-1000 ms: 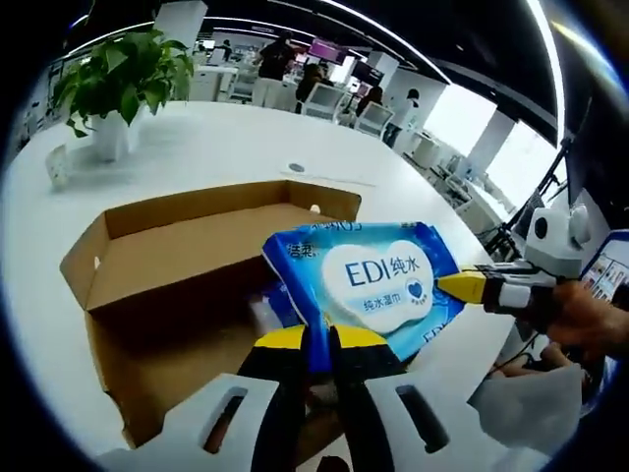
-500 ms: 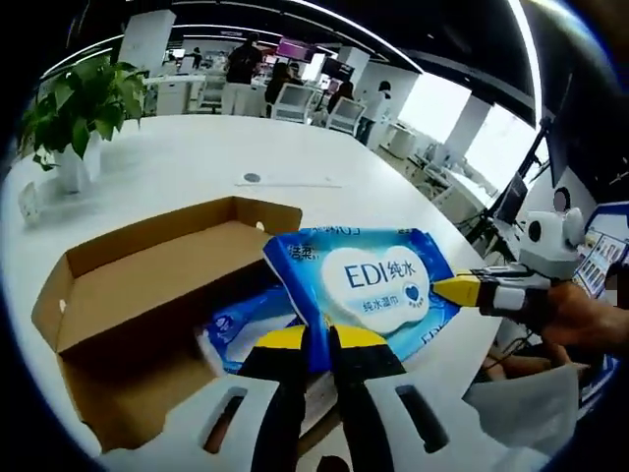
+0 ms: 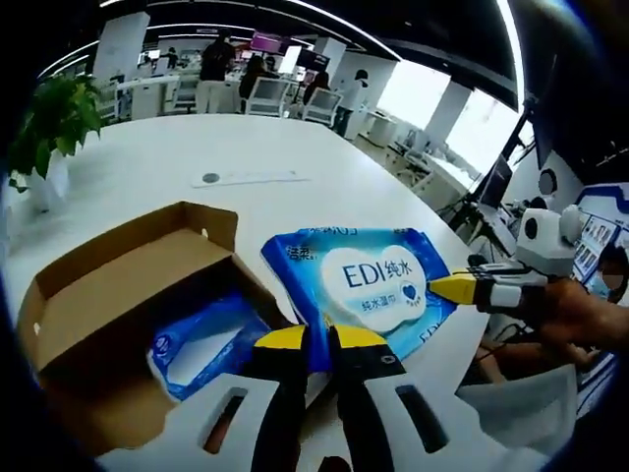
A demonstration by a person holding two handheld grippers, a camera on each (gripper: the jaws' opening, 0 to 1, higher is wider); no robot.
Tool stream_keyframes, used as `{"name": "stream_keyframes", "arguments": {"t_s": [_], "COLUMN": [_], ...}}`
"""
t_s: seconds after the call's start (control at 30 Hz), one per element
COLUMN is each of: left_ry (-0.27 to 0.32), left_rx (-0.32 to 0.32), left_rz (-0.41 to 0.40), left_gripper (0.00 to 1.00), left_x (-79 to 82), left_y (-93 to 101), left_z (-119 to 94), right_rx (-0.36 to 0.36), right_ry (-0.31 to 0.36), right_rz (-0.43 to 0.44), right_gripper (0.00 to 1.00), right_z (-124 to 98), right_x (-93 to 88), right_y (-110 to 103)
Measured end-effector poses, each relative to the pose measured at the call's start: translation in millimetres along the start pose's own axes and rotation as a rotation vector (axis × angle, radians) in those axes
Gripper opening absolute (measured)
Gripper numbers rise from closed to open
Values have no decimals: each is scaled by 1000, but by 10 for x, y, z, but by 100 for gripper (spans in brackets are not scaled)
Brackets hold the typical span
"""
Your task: Operate the shoe box by opening the lid, removing the specified soft item, and placing it in the target area until the item is outside and the box remains undamaged.
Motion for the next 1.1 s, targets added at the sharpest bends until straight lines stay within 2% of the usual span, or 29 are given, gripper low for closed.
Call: {"name": "stream_keyframes", "arguments": {"t_s": [0.4,0.63,0.87,1.1], "left_ry": [-34,-62,-81,-97], "left_rx": [-35,-47,-54,-44], "left_rz": [24,40,47,54], "left_gripper": [7,7,7,7], "left_x": [10,-44,-86,-90], "left_y": [229,336,424,433], "left_z": [282,424,541,616], "right_rx": [-38,-49,-53,-54], "right_ry": [-2,-22,-37,-54], "right_rz": [32,33,38,35], "right_gripper": [0,0,0,0], "right_z": [-166,-211,-275,-226], "right_x": [-81,-166,-221,-200], "right_y": [318,458,513,590]}}
Point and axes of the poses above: the point that each gripper's makers call its tool centre point, and the gripper's own axes: z roughly forward along the fingers, y roughly to its right, x roughly out of its top, the point moved 4 cm from there along -z, roughly backward along the fingers, and after that the axes turned 3 degrees about -y, right-handed, at the moved point
